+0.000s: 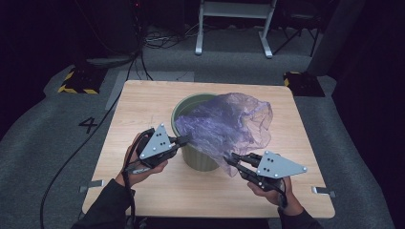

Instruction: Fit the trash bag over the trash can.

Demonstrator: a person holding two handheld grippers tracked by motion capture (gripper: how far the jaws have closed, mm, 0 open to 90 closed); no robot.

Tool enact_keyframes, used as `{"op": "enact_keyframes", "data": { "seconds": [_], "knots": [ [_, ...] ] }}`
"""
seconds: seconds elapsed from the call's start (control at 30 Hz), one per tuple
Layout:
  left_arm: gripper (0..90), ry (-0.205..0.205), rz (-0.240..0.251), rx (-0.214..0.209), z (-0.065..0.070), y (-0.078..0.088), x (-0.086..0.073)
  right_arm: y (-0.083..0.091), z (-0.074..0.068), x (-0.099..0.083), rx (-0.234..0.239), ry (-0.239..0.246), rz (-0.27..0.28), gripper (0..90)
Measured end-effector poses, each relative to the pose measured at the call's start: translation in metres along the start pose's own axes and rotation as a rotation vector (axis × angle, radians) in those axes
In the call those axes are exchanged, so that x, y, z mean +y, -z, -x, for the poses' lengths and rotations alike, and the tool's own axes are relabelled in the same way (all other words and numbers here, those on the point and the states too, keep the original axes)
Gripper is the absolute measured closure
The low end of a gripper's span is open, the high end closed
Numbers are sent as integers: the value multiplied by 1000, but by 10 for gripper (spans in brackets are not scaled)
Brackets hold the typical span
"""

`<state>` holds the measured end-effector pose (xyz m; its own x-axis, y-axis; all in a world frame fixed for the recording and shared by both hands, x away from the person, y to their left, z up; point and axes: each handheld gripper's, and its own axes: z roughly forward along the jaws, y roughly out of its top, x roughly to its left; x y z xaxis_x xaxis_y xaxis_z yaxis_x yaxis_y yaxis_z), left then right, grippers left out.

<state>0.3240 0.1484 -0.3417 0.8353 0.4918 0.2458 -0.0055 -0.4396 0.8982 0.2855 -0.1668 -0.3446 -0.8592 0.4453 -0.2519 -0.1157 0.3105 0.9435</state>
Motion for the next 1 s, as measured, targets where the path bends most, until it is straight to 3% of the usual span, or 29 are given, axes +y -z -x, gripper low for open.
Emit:
{"op": "enact_keyframes", "data": {
  "seconds": [0.1,0.27,0.37,0.5,0.63,0.73,0.83,0.93,1.0],
  "knots": [
    [898,41,18,-18,0,2,-10,-6,-8,-3,5,2,-1,876],
    [591,82,44,-8,6,6,-12,-15,-19,-8,-6,41,-30,881],
    [324,110,78,-20,11,11,-6,-15,-22,-9,-13,58,-36,883],
    [196,105,117,-35,20,13,7,-14,-24,-10,-15,69,-44,884],
    [180,76,116,-86,31,4,19,-16,-25,-11,0,72,-50,882],
    [186,43,97,-94,40,-4,26,-18,-29,-12,11,85,-65,871],
    [304,21,65,-69,44,-11,27,-20,-30,-14,18,92,-75,856],
    [418,36,31,-24,43,-16,25,-19,-32,-15,36,96,-72,854],
    [524,49,38,-47,39,-16,22,-18,-33,-16,53,100,-73,856]
  ]
}}
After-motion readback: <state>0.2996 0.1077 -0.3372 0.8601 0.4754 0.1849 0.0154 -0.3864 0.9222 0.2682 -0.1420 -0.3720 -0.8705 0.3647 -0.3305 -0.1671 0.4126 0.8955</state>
